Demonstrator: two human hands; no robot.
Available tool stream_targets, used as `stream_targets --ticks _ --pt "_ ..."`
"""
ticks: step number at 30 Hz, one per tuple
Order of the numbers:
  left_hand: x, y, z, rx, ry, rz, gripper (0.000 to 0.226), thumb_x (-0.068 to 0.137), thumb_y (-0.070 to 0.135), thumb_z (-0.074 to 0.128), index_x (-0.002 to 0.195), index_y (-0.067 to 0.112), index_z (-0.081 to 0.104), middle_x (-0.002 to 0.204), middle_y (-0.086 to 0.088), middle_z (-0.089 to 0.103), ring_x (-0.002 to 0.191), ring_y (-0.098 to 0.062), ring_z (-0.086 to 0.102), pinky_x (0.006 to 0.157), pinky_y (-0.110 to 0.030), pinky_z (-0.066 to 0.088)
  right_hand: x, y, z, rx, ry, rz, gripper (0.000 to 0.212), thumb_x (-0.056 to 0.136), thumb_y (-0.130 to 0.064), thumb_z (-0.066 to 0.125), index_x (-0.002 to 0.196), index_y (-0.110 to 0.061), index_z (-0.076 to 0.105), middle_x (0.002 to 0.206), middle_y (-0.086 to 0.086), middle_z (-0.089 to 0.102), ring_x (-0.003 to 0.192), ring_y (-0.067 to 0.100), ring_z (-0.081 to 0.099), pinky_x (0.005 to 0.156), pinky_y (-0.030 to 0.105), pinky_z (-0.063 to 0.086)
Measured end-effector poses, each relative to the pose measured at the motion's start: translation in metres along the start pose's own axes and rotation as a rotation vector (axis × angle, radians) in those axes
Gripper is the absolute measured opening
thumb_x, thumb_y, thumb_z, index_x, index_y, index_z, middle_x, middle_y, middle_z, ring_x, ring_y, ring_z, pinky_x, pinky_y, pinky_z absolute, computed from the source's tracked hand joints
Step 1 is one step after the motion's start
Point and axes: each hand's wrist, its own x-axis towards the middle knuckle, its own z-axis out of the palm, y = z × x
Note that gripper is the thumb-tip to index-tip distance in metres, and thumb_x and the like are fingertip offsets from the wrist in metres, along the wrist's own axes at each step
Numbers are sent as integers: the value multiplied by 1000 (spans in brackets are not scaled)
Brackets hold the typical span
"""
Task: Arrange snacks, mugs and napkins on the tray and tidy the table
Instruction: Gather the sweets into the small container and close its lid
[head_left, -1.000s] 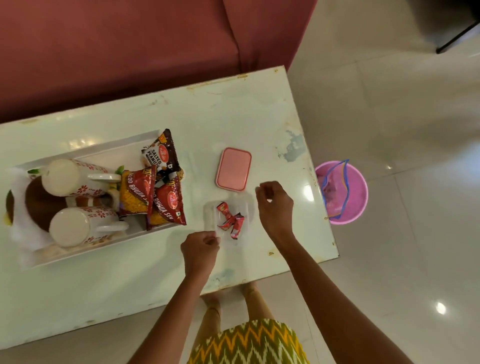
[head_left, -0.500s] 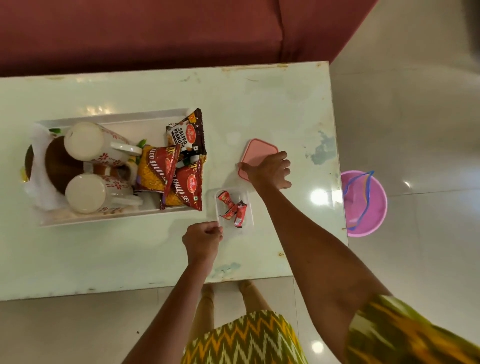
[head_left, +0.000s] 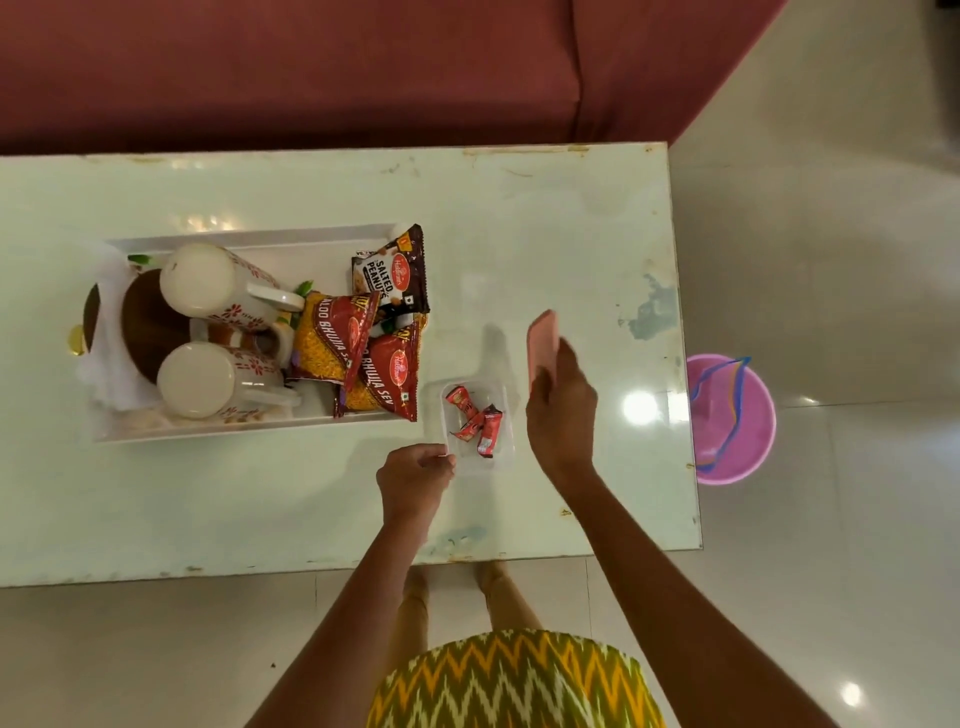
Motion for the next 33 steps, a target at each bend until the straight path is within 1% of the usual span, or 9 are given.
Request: stream_targets --ticks 3,6,9,14,21,25,28,31,33 --pt "-1 -1 -3 12 -14 -1 29 77 13 69 105 7 66 104 -16 71 92 -28 67 90 -42 54 -45 7 -3 61 -111 -149 54 90 4 43 140 -13 31 108 23 65 72 19 65 69 6 45" --pt "-3 -4 -3 78 -20 76 36 79 14 69 115 14 61 108 -12 70 93 -22 65 92 -37 52 -73 13 6 48 -215 -122 60 91 5 42 143 -16 21 122 21 59 96 30 64 83 27 53" --pt "-4 -5 -2 112 -31 110 40 81 12 66 120 16 58 112 -12 69 97 -22 65 94 -35 51 -83 14 24 -19 -270 -94 65 90 8 44 145 -11 15 147 15 35 130 32 43 101 47 44" --pt "-7 -6 -2 141 -28 150 40 83 12 64 122 15 57 116 -12 67 98 -24 66 92 -35 50 -78 8 48 -155 -289 -84 66 92 -3 47 145 -6 7 156 13 9 144 27 2 117 48 14" --pt "-1 -9 -5 159 -26 177 31 91 15 52 120 17 60 123 -9 64 90 -15 59 83 -26 49 -77 5 56 -319 -381 -181 57 100 -22 27 145 -4 -3 156 16 -3 144 30 -7 113 34 -4" --pt "3 -9 -5 138 -52 136 29 91 17 52 119 18 61 117 -7 67 78 -10 58 76 -23 50 -82 6 50 -351 -421 -226 58 99 -15 35 144 -2 2 156 18 2 144 32 -3 115 41 13" --pt "2 -8 -6 24 -73 44 29 88 17 55 116 17 61 113 -8 68 81 -17 65 71 -24 53 -82 10 36 -247 -298 -235 57 94 -5 44 143 -2 15 154 18 15 143 33 10 108 43 30" --pt "-1 -10 -7 -22 -101 10 28 87 17 54 113 10 62 113 -12 67 88 -22 66 77 -28 55 -77 22 24 -76 -134 -26 44 95 -8 44 138 -4 35 147 17 35 136 30 33 106 37 35" --pt "-4 -11 -7 -24 -114 13 30 85 24 60 108 7 65 106 -14 70 89 -23 67 88 -37 54 -73 30 17 65 -112 196 40 92 -10 53 131 -3 46 135 15 51 120 24 51 101 24 39"
